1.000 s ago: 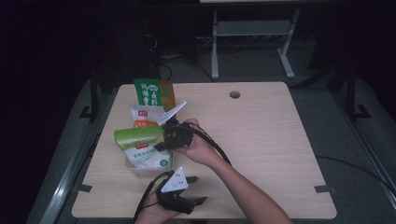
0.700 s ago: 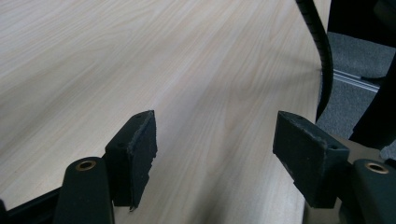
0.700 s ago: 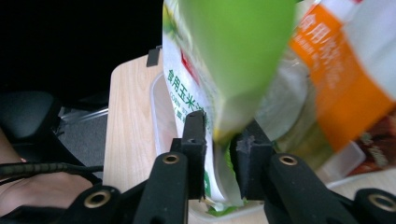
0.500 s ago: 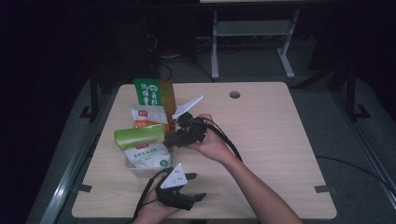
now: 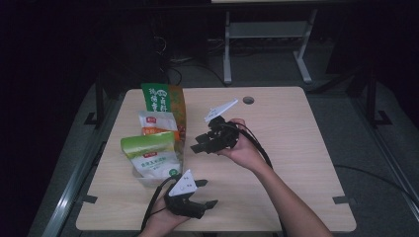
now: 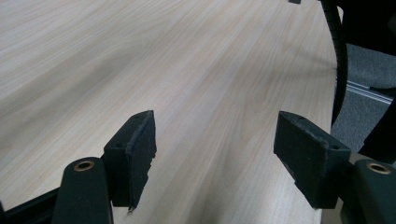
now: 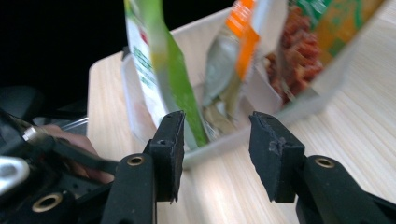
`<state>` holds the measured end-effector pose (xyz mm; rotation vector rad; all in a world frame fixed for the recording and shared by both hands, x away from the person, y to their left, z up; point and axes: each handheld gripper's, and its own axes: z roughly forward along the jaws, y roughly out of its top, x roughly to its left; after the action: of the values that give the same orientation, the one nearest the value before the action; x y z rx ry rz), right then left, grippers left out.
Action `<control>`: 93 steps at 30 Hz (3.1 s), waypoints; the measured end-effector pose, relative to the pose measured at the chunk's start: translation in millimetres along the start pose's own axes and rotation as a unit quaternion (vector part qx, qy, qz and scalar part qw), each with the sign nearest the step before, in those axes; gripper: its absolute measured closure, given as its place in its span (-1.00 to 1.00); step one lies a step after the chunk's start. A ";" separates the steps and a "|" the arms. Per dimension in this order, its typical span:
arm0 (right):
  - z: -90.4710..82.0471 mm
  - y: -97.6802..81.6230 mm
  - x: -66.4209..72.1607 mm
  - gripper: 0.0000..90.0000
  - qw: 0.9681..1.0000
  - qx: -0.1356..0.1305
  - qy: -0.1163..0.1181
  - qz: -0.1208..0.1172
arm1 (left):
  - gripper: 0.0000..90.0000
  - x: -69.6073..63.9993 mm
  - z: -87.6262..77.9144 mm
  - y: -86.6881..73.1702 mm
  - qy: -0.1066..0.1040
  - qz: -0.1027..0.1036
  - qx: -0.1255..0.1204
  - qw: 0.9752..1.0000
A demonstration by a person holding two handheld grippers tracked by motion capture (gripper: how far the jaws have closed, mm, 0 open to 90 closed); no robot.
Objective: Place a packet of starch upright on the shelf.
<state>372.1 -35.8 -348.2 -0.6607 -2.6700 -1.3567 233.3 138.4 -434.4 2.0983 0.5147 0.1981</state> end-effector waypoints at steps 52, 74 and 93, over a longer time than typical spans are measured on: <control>-78.5 -82.0 -39.5 -0.10 0.992 0.012 -0.084 0.096 | -0.35 9.3 -4.8 1.9 0.006 -0.008 -0.001 1.000; -101.9 -128.1 -40.3 -0.13 0.986 0.007 -0.098 0.135 | -0.35 9.4 -3.4 1.3 0.006 -0.013 -0.002 1.000; -116.1 -171.7 -38.5 -0.14 0.981 -0.005 -0.104 0.166 | -0.35 8.6 -1.1 0.2 0.005 -0.013 0.001 1.000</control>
<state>322.4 -228.8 -417.0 -1.2469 -2.5444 -1.2709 240.8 142.8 -434.1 2.0933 0.5476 0.1920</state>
